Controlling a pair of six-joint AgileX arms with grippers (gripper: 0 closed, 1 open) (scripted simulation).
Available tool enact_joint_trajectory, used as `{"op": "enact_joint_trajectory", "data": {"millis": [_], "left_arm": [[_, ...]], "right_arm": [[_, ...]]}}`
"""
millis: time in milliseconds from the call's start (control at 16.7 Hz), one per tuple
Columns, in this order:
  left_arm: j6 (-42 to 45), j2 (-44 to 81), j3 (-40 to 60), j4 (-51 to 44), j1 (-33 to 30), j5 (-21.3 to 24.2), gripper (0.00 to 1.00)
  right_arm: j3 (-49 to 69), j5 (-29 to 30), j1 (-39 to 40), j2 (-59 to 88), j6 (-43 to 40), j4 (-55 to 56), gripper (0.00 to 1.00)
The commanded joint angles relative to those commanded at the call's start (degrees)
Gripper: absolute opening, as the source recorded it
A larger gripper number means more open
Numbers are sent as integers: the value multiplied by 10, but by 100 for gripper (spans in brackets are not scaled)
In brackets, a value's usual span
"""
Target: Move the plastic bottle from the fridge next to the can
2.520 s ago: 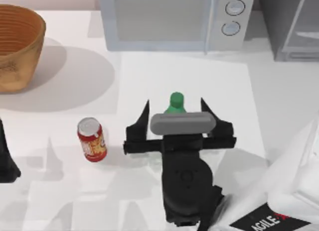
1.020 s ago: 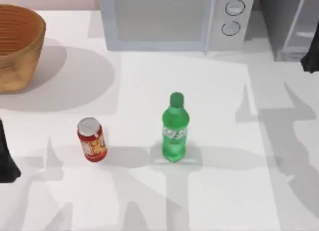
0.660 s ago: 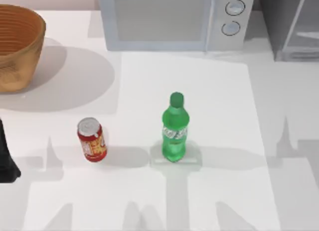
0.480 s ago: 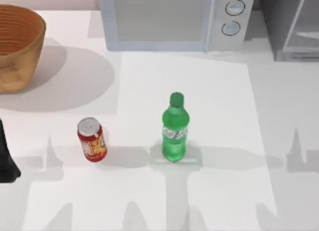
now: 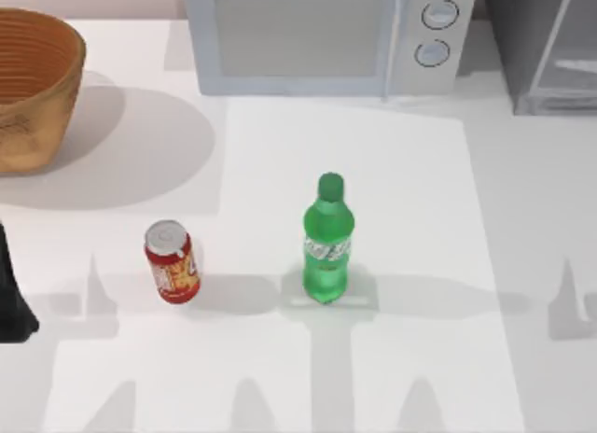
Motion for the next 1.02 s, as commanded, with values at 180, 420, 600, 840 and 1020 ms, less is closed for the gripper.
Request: {"op": "enact_joint_trajectory", "data": {"millis": [180, 420, 600, 840, 1020], "left_arm": [[0, 0, 0, 0, 0, 0, 100], [0, 0, 0, 0, 0, 0, 100], [0, 0, 0, 0, 0, 0, 100], [0, 0, 0, 0, 0, 0, 100], [0, 0, 0, 0, 0, 0, 100]], "right_arm": [[6, 2, 1, -4, 0, -6, 100], [57, 3, -1, -64, 0, -92, 100], [114, 2, -1, -135, 0, -216, 100], [202, 0, 0, -242, 0, -424, 100], [267, -1, 0, -322, -1, -583, 100]]}}
